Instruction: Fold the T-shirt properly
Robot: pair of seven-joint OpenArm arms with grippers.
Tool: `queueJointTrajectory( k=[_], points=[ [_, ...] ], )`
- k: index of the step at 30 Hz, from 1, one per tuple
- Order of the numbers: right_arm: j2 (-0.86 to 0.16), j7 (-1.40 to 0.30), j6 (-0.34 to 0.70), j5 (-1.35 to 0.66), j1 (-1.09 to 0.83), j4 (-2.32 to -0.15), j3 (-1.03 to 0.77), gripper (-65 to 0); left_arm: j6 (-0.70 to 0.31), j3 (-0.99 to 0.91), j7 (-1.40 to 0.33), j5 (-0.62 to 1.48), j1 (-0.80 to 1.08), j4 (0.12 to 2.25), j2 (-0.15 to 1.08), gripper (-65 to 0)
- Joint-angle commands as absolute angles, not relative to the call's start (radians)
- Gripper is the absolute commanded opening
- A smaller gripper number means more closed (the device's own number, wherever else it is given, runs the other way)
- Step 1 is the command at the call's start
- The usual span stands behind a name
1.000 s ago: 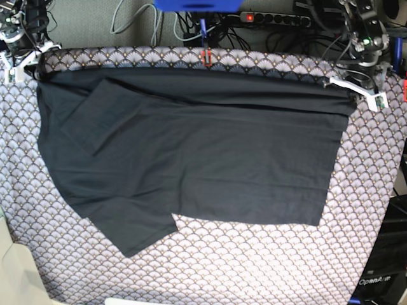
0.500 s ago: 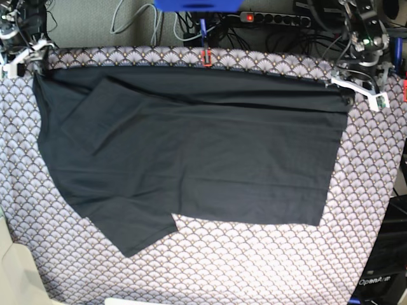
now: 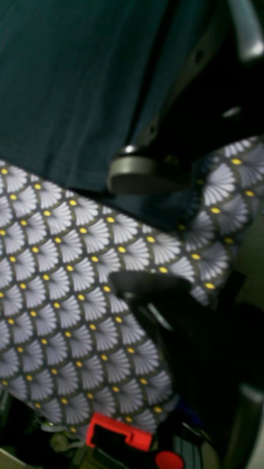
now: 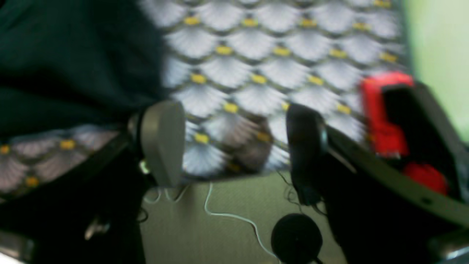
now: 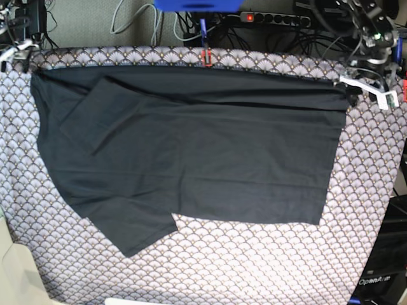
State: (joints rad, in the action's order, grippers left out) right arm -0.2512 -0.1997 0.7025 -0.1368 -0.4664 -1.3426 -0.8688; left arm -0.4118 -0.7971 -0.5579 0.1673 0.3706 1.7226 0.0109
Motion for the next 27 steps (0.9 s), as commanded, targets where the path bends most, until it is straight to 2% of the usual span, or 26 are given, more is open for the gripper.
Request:
queueJointTrajectory(
  k=[1,8,12,14,18,22,27],
  points=[
    [-0.268,-0.177,0.698,-0.147,-0.453,-1.366,-0.889,-21.1,-0.420,-0.808,-0.532,0.179,0.367,1.745,0.025,-32.1],
    [-0.278,-0.182,0.698,-0.147,-0.421,-1.445,-0.951,-21.0,-0.418,-0.816,-0.533,0.176,0.315,1.767,0.031,-32.1],
    [-0.325,-0.185,0.698,-0.147,-0.375,-1.472,-0.935,-21.0,-0.410,-0.809,-0.536,0.176,0.242,1.762,0.058,-32.1],
    [-0.354,-0.222,0.698,-0.143,-0.317,-1.474,-0.901,-21.0,-0.410,-0.808,-0.541,0.174,0.200,1.761,0.067,-31.9],
    [-0.412,-0.361,0.698,-0.081,-0.150,-1.468,-0.829,-21.0,-0.409,-0.806,-0.676,0.104,0.048,1.758,0.084,-31.9],
    [-0.412,-0.409,0.698,0.050,0.048,-1.423,-0.705,-21.1,-0.414,-0.782,-0.733,-0.024,-0.130,1.644,0.079,-31.9],
    [-0.364,-0.404,0.698,0.202,0.274,-1.254,-0.558,-21.2,-0.409,-0.677,-0.705,-0.165,-0.277,1.422,0.081,-31.9]
  ],
)
